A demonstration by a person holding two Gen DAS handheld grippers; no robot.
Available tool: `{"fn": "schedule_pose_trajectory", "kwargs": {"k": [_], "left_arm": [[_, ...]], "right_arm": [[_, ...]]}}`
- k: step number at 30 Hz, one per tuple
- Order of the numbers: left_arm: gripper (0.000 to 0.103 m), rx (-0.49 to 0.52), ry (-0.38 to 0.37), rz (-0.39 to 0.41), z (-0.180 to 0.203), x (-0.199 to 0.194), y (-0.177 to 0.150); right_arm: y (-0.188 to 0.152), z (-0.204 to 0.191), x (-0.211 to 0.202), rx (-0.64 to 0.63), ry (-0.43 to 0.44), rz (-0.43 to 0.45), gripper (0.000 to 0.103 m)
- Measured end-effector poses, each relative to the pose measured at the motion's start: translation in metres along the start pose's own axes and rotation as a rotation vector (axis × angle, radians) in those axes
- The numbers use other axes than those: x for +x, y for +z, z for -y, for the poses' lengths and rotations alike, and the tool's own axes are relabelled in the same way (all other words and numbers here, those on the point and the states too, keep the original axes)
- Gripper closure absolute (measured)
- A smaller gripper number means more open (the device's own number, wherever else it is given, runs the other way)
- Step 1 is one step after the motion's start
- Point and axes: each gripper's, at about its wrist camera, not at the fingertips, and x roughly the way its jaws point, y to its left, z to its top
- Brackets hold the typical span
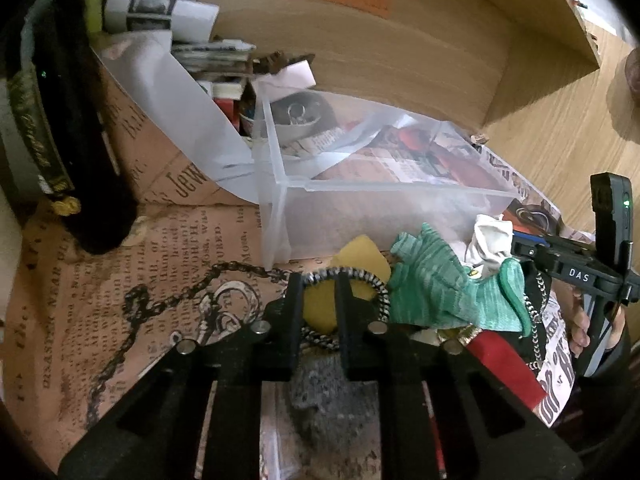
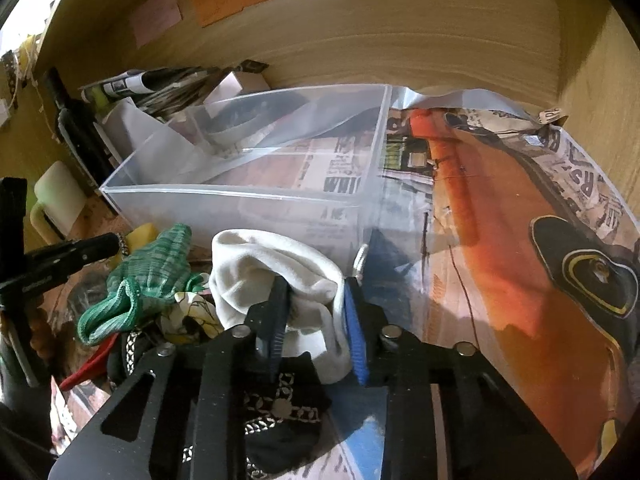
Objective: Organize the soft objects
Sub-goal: 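Lift the bracelet with the left tool while the right tool lifts the white cloth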
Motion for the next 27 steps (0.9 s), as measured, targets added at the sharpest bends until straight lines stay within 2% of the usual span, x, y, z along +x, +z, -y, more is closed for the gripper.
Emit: {"fn": "schedule_pose_trajectory", "kwargs": {"k": [3, 6, 7, 8, 13, 15, 17, 22, 27], "left_arm": [[0.086, 0.021, 0.012, 0.015, 0.003, -0.008, 0.002], [0.063, 0.055, 0.006, -0.017, 0.002, -0.003, 0.007], [0.049, 0.063, 0.004, -0.028, 0.002, 0.0, 0.008], [0.044, 0.07, 0.003, -0.039, 0.002, 0.005, 0.01], [0.044, 0.079, -0.026, -0.07, -0.004, 0.023, 0.014], [0.049, 0.073, -0.048, -0.073, -0.005, 0.025, 0.015], [0.064, 0.085, -0.081, -0.073, -0.004, 0.024, 0.014], [0.083, 0.131, -0.074, -0.072, 0.006, 0.018, 0.006], [0.092, 0.112, -0.064, -0.048, 0.007, 0.006, 0.001]], "right_arm": [[-0.001, 0.0, -0.007, -0.004, -0.007, 0.02, 0.082], [-0.002, -0.002, -0.014, -0.012, -0.012, 0.037, 0.083], [-0.002, -0.003, -0.015, -0.014, -0.013, 0.038, 0.083], [-0.003, -0.003, -0.017, -0.017, -0.014, 0.041, 0.083], [-0.004, 0.0, -0.022, -0.01, -0.017, 0.046, 0.083], [-0.005, 0.001, -0.024, -0.007, -0.023, 0.048, 0.083], [-0.005, 0.003, -0.025, 0.001, -0.029, 0.053, 0.083], [-0.006, 0.001, -0.029, 0.001, -0.032, 0.061, 0.083], [-0.006, -0.002, -0.031, -0.005, -0.031, 0.07, 0.083]]}}
